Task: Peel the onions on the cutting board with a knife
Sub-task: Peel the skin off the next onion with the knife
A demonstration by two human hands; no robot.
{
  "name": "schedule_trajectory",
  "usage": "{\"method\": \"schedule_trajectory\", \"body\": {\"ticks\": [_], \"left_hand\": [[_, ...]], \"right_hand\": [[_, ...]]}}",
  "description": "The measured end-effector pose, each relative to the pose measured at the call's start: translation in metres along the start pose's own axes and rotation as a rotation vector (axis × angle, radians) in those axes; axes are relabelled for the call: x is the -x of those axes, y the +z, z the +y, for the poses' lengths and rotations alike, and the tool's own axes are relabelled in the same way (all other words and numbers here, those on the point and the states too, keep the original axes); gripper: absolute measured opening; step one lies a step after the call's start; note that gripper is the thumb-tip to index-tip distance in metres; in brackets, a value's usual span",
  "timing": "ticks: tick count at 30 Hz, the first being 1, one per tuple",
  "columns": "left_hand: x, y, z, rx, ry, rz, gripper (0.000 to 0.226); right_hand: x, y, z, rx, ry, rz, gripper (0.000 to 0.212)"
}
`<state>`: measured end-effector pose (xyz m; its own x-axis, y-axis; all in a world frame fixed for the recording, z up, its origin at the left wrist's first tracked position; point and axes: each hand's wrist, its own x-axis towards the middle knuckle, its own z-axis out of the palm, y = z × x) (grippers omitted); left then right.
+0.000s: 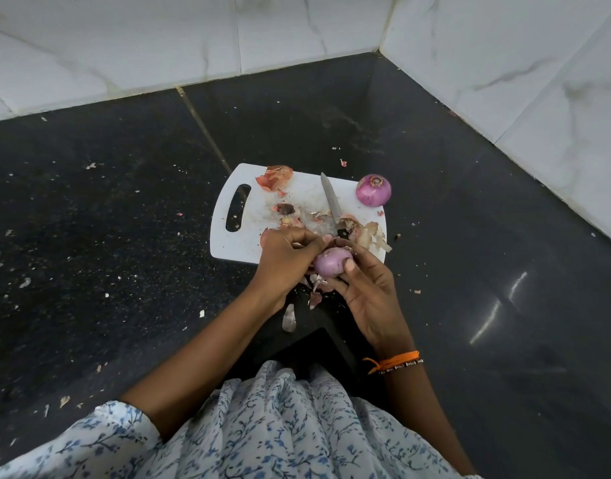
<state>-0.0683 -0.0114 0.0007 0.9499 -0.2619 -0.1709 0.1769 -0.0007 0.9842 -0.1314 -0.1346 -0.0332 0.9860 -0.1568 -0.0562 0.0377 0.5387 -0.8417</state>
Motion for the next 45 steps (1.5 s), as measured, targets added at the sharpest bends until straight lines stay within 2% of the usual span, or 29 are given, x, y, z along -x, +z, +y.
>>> {"method": "schedule_trajectory", "body": {"ticks": [4,6,13,18,23,25,30,34,39,42,45], "left_hand": [[-0.001,-0.01,0.0,0.095,-0.083,-0.184,0.004],[-0.001,-0.012,-0.001,0.093,-0.063,-0.247,0.017],[0.002,0.0,-0.005,0.112,-0.064,-0.087,0.013],[-0.001,0.003,-0.004,0.098,-0.08,-0.023,0.013],[0.001,0.004,-0.006,0.088,-0.101,0.022,0.015],[0.002,0.003,-0.008,0.108,-0.122,-0.002,0.018],[0.001,-0.01,-0.003,0.127,-0.133,-0.218,0.012],[0.0,-0.016,0.003,0.041,-0.024,-0.21,0.011],[0.0,-0.021,0.011,-0.34,0.289,-0.202,0.007],[0.001,-0.024,0.013,-0.401,0.325,-0.22,0.011],[0.002,-0.024,0.012,-0.422,0.348,-0.222,0.013]], "right_hand": [[0.0,-0.005,-0.003,-0.063,0.026,0.008,0.032],[0.001,-0.006,-0.003,-0.076,0.032,0.003,0.033],[0.002,0.003,-0.006,-0.021,0.011,0.003,0.044],[0.002,0.008,-0.003,0.005,-0.015,-0.004,0.03],[0.003,0.006,-0.001,0.046,0.019,0.012,0.033],[0.003,0.005,-0.001,0.019,0.022,-0.006,0.033],[0.002,0.0,-0.005,-0.04,0.018,-0.03,0.03],[0.003,-0.002,-0.005,-0.033,0.016,-0.031,0.031],[0.004,-0.001,-0.004,-0.011,0.003,-0.022,0.03],[0.003,-0.001,-0.003,-0.002,0.006,-0.018,0.029],[0.003,-0.001,-0.003,0.012,0.008,-0.016,0.037]]}}
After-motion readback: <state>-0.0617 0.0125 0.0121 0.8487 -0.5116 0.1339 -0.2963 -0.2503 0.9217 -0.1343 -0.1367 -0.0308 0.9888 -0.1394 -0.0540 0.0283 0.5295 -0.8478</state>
